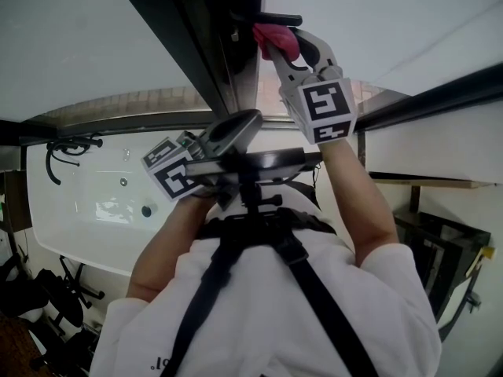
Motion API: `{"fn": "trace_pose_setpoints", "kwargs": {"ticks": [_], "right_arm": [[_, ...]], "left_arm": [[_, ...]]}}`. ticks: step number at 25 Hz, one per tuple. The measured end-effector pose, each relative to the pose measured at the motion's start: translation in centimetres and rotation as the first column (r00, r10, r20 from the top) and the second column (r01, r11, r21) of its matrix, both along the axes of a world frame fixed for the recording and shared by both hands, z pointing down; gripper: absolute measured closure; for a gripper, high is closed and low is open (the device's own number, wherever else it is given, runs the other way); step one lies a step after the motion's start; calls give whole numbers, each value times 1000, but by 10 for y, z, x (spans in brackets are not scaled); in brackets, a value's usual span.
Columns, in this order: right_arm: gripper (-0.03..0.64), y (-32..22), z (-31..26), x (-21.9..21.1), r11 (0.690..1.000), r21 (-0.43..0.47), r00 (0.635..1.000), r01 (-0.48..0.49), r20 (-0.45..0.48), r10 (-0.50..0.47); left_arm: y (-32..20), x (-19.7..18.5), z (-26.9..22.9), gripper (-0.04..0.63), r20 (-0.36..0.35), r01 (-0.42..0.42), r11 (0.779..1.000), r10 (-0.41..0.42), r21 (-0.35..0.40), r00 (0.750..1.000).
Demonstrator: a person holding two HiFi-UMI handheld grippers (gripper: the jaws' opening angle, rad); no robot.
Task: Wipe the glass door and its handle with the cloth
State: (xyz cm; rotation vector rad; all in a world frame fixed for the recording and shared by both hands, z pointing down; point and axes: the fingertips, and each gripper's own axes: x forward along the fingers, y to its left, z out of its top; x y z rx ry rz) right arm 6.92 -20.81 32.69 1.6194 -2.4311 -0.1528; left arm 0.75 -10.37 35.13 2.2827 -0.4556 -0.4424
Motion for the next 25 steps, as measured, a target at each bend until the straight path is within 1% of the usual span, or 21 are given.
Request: {"fn": "trace_pose_setpoints", "kwargs": {"ticks": [9, 18, 25], "right_arm": [[510, 5, -1, 12, 1000, 6, 1000, -11, 14, 11], [510, 10, 1, 33, 998, 3, 998, -63, 21, 63], [511, 11, 3, 40, 995, -4, 995, -96, 32, 96]], "left_arm": [[-1, 5, -2, 603, 2, -6, 1000, 6, 3, 1000], [0, 13, -2, 603, 5, -17, 1000, 17, 5, 1000], [-3, 10, 0, 603, 2, -19, 1000, 19, 3, 1000]]}}
